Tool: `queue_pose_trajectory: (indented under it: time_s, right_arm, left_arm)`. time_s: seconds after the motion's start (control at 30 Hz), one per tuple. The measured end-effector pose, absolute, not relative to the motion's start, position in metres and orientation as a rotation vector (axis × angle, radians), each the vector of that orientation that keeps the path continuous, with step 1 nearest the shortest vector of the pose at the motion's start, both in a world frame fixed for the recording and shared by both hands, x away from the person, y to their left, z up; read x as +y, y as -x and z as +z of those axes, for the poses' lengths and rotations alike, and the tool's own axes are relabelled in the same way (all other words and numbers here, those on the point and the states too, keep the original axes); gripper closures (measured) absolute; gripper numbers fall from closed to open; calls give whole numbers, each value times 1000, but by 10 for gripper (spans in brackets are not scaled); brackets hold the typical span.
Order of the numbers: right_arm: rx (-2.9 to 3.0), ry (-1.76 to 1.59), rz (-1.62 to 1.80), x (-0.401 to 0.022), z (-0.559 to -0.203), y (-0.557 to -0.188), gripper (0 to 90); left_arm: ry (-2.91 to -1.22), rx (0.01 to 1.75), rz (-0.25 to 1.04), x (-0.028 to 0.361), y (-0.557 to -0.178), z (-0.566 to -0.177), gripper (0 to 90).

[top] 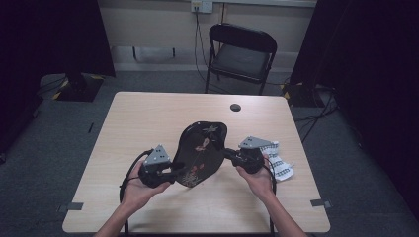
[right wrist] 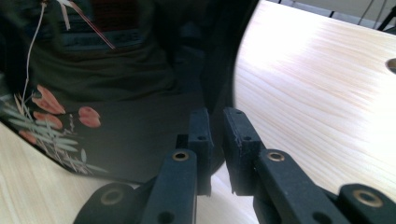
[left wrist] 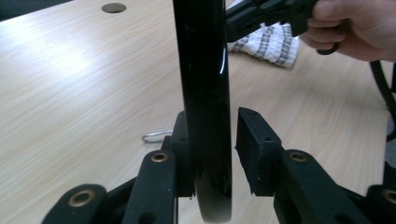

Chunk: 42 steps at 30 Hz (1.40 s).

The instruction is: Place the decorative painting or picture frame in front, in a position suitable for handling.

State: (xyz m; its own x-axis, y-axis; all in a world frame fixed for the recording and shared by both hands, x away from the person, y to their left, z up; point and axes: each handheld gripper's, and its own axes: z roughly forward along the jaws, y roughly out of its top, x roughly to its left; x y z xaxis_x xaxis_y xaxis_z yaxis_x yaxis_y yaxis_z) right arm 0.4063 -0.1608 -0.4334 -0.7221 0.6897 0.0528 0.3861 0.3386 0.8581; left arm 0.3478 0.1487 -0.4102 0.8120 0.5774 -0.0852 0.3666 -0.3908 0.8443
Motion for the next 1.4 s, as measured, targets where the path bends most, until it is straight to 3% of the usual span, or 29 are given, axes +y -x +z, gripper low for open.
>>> queue_pose_trajectory:
  time_s: [0.1, 0.27, 0.43, 0.73, 1.2, 1.4]
  right_arm:
    - [2314, -938, 1334, -156, -435, -408, 780]
    - [2355, -941, 1334, -164, -433, -404, 565]
    - [2323, -1033, 1281, -201, -431, -399, 429]
    - [2171, -1262, 1160, -266, -441, -392, 290]
    - [2245, -1326, 960, -281, -479, -409, 252]
    - [2272, -1308, 898, -278, -482, -409, 337]
  left_arm:
    - [-2019, 701, 266, 147, -347, -411, 728]
    - [-2005, 729, 220, 148, -349, -413, 770]
    - [-1995, 747, 194, 150, -350, -414, 776]
    - [-1976, 771, 188, 150, -349, -414, 786]
    - [-1965, 796, 188, 148, -345, -415, 780]
    - [-1962, 813, 201, 146, -344, -414, 799]
